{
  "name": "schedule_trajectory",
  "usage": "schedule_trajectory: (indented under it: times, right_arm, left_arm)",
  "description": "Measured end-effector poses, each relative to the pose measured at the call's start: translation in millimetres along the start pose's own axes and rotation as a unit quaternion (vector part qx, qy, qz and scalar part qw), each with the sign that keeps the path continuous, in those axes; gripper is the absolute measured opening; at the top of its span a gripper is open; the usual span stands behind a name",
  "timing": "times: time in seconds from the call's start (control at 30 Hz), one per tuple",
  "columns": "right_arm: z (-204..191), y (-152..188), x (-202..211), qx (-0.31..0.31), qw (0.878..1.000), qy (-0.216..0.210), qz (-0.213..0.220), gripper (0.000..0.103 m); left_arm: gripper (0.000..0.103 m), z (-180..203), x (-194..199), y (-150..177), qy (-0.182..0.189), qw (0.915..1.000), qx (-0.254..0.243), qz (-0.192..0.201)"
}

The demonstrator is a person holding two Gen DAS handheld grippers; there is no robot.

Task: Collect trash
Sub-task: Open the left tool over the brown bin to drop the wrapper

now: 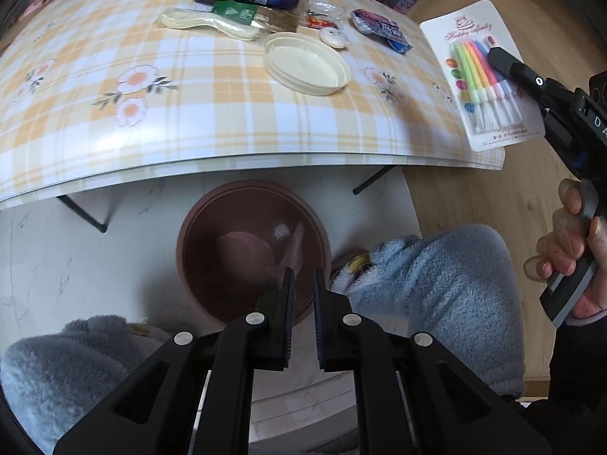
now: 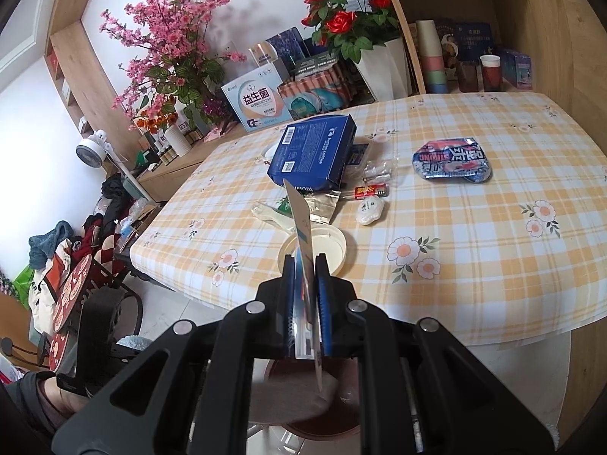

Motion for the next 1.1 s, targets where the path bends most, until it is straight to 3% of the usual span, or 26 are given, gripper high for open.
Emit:
schedule_trajectory:
  times: [0.07, 0.27, 0.4, 0.57, 0.73, 1.1]
  right_arm:
    - [0, 1, -3, 0.000, 1.000, 0.000, -0.003, 0.015]
    - [-3, 2, -4, 0.011, 1.000, 0.002, -0.009, 0.015]
    - [-6, 8, -7, 0.015, 1.000, 0.002, -0.019, 0.015]
    - [-13, 19, -14, 0.023, 0.999, 0.000, -0.037, 0.015]
    - [-24, 31, -21, 0.035, 0.998, 0.000, -0.059, 0.015]
    - [-46, 54, -33, 0.065, 0.993, 0.006, -0.093, 0.015]
  left_arm:
    - [0.015, 2, -2, -8, 0.004, 1.0000, -0.001, 0.009]
    - [0.060, -1, 38, -39, -0.019, 0.9959, -0.005, 0.089]
    - [0.091, -8, 84, -56, -0.047, 0.9850, 0.000, 0.166]
    - [0.097, -21, 135, -66, -0.116, 0.9639, 0.002, 0.240]
    - [0.097, -36, 162, -63, -0.177, 0.9458, -0.001, 0.272]
    - [0.097, -76, 193, -41, -0.209, 0.9290, 0.055, 0.300]
Point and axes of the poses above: each gripper's, at about its wrist camera, not at the fingertips, and x roughly against the way its jaws point, z to its right, y to its underside, the point moved 9 cm from there along -x, roughly the way its jaws point, and after that the axes turned 7 degrees about -x, right-handed, at the moved point
